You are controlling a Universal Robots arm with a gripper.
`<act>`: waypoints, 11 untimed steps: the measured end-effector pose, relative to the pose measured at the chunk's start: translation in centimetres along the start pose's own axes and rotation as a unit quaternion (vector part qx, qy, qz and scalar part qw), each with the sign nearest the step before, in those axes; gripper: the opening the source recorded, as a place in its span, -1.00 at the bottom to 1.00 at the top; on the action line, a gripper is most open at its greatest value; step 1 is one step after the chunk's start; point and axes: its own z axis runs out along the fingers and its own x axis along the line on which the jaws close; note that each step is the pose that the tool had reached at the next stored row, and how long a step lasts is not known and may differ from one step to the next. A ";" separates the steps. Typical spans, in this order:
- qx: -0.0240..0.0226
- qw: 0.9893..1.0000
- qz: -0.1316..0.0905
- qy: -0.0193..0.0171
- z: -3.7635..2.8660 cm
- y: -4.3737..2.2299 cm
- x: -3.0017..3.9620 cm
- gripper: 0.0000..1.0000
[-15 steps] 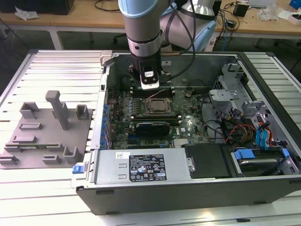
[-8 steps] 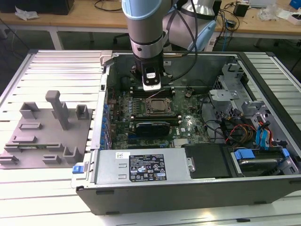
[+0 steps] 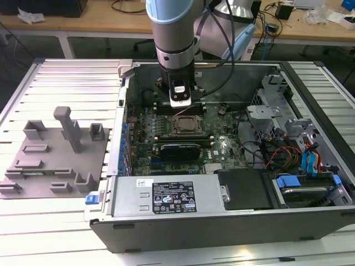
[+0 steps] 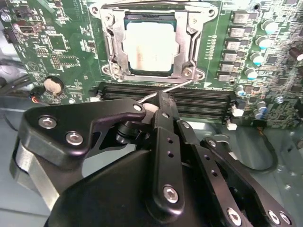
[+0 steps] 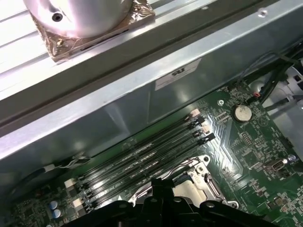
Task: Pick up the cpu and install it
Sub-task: 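Install the first cpu locking lever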
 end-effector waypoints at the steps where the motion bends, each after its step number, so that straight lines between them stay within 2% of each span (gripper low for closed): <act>1: 0.000 1.000 0.005 -0.001 0.08 0.03 -0.08 -0.79; 6: 0.001 1.000 0.022 -0.006 0.36 0.18 -0.03 -0.79; 11: 0.001 0.999 0.036 -0.009 0.70 0.59 0.26 -0.79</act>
